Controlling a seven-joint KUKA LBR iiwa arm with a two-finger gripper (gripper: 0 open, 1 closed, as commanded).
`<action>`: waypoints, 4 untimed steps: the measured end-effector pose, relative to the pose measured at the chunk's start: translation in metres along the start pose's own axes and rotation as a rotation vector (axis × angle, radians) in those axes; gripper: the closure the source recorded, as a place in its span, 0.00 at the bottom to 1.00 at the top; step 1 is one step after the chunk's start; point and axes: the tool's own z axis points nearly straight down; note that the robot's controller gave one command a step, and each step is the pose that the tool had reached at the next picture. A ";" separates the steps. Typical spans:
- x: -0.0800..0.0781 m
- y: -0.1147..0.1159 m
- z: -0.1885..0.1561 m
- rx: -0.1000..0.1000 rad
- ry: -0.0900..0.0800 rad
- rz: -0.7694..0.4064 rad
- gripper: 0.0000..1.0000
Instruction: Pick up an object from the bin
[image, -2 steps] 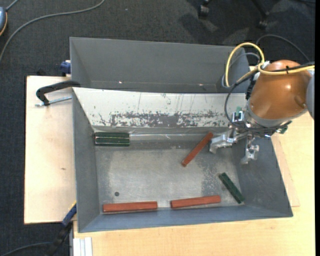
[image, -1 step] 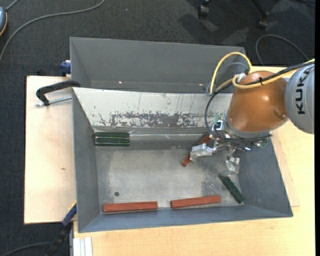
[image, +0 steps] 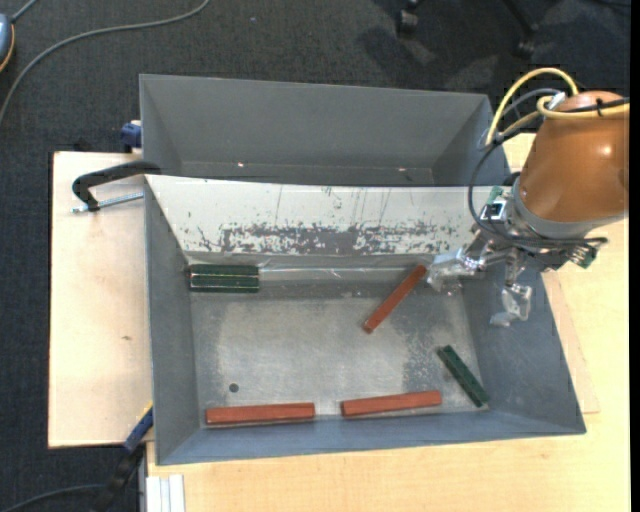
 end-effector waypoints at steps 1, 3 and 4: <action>-0.082 0.021 0.059 -0.017 0.000 -0.104 0.00; -0.092 0.027 0.101 -0.015 0.002 -0.221 1.00; -0.063 0.037 -0.034 -0.002 -0.002 -0.279 1.00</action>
Offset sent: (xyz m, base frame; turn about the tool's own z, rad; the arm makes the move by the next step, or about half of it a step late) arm 0.0266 0.0734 -0.0569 -0.0973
